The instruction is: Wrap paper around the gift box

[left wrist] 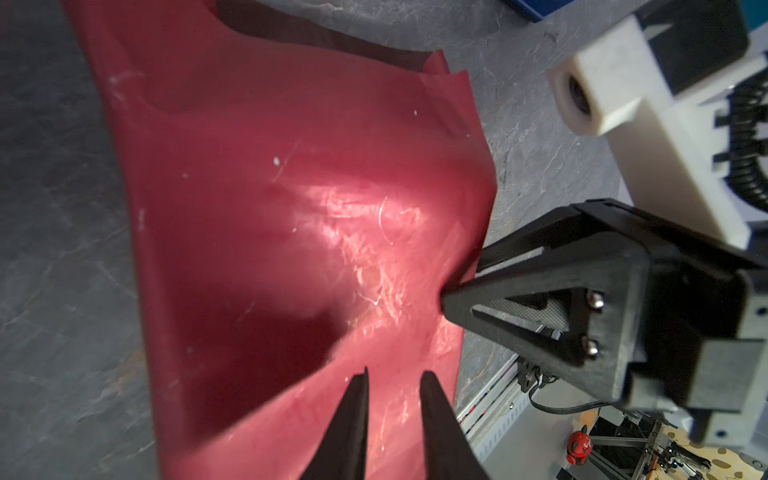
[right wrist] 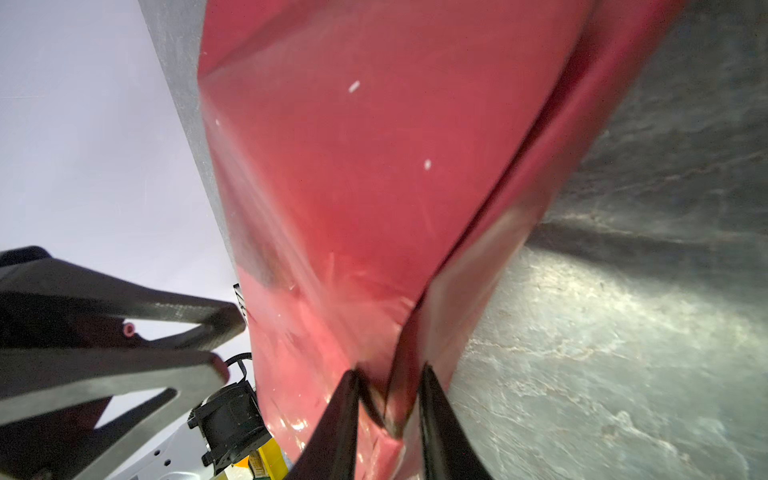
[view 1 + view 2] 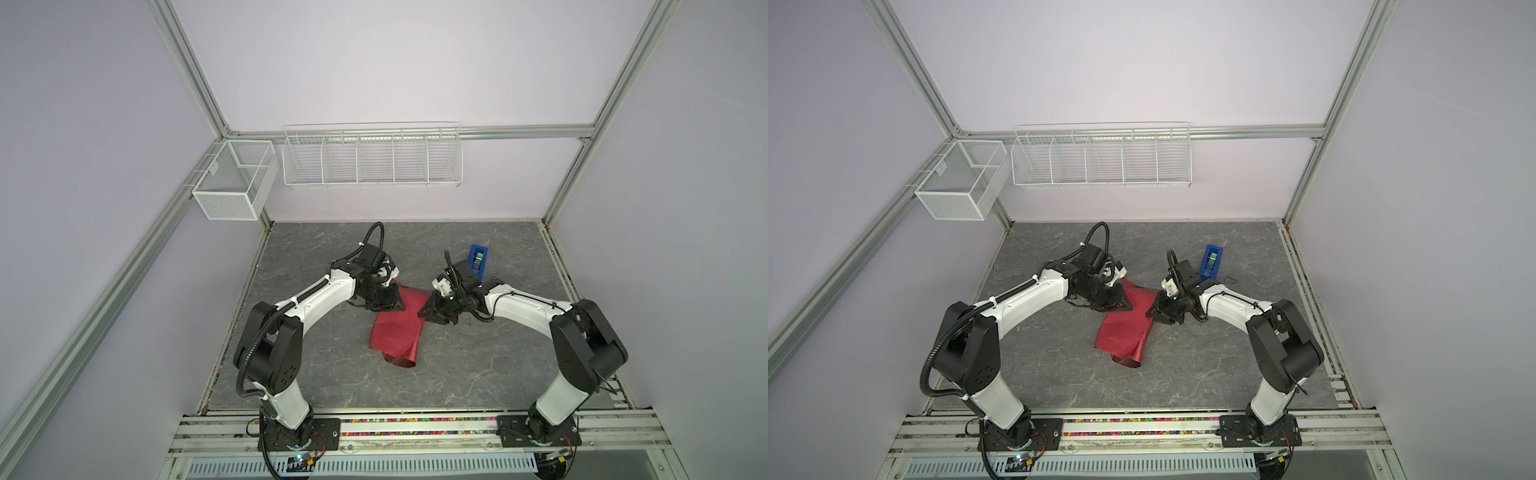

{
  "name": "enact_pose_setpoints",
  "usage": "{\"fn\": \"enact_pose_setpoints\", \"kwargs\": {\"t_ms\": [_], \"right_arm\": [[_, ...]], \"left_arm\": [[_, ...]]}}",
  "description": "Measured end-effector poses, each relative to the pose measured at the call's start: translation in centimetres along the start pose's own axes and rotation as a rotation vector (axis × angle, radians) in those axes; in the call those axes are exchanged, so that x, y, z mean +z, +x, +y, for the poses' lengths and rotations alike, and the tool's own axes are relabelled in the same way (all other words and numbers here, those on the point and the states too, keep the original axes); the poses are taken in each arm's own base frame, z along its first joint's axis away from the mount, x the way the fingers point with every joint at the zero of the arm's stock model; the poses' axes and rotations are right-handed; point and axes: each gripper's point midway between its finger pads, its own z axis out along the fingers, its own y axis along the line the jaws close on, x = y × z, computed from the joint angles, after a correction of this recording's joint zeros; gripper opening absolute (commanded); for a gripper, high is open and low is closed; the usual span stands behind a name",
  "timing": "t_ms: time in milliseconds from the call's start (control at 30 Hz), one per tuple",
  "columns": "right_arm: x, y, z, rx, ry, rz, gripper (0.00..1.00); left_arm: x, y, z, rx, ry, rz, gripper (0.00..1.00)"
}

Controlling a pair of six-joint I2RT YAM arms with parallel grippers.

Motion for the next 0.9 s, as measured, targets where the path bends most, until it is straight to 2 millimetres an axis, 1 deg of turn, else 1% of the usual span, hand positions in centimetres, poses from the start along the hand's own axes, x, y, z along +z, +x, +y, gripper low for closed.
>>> {"fn": "enact_pose_setpoints", "kwargs": {"t_ms": [167,267,433,533,600,667,800,833,900], "right_arm": [[0.0,0.0,0.0,0.0,0.001,0.0,0.26],[-0.1,0.0,0.0,0.0,0.001,-0.001,0.27],[-0.2,0.0,-0.3,-0.002,0.019,-0.006,0.37],[-1.0,0.0,-0.7,0.001,0.043,-0.015,0.4],[-2.1,-0.4,-0.7,0.005,0.051,-0.039,0.42],[-3.7,-1.4,-0.4,0.005,0.046,-0.076,0.42],[-7.6,-4.6,0.3,-0.002,0.009,-0.179,0.42],[-8.6,-5.5,0.2,0.0,-0.002,-0.205,0.42],[-10.3,-7.1,-0.6,0.018,-0.015,-0.248,0.42]], "left_arm": [[1.4,0.5,1.1,-0.018,-0.006,0.025,0.22],[1.4,0.6,1.1,-0.011,0.003,0.013,0.22],[1.5,0.6,1.2,0.001,0.018,-0.007,0.22],[1.5,0.6,1.2,0.003,0.022,-0.011,0.21],[1.5,0.6,1.2,0.004,0.023,-0.012,0.21],[1.5,0.6,1.2,0.004,0.023,-0.012,0.21],[1.5,0.6,1.2,0.004,0.023,-0.013,0.21],[1.5,0.6,1.2,0.004,0.023,-0.012,0.21],[1.5,0.6,1.2,0.004,0.022,-0.012,0.21]]}}
